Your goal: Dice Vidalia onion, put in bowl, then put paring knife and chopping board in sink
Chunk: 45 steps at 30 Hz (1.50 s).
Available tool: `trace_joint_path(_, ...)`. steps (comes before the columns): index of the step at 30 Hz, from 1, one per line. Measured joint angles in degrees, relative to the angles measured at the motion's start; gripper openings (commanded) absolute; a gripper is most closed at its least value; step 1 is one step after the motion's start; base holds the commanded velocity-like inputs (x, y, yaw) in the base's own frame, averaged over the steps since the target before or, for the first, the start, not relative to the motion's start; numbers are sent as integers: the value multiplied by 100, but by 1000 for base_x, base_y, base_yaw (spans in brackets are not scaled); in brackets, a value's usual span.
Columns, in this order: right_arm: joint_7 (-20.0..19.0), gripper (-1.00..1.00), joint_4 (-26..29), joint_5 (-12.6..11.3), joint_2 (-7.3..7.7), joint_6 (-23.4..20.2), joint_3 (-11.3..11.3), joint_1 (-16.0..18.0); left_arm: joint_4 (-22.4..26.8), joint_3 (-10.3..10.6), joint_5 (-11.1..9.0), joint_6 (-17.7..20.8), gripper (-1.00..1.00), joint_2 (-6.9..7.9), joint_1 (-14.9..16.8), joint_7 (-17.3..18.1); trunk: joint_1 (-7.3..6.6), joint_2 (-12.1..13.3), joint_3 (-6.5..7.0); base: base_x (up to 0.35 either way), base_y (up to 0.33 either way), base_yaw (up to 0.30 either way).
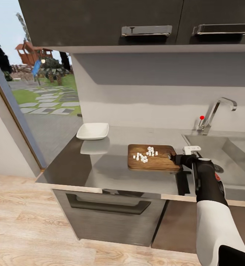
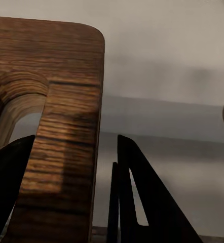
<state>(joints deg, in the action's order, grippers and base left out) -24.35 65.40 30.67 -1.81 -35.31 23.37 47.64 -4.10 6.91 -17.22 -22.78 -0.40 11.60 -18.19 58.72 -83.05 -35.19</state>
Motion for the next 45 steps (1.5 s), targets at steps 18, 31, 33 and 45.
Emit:
trace_joint_path(18,9,-100,-179,100,-5,19,-264,-3,1,0,0,0,100,-1,0,1,-372,681,304,0,0,0)
trace_joint_path(31,-17,-100,-201,84,1,-33,-257,-2,1,2,0,9,100,-1,0,1,-658,1203,537,0,0,0)
trace_joint_path(33,-24,-100,-202,83,2,-36,-256,-2,1,3,0,9,100,-1,0,1,-680,1245,556,0,0,0)
trace_joint_path(45,-34,-100,-201,-206,12,-26,-239,-3,1,8,0,0,100,-29,0,1,-681,1245,556,0,0,0)
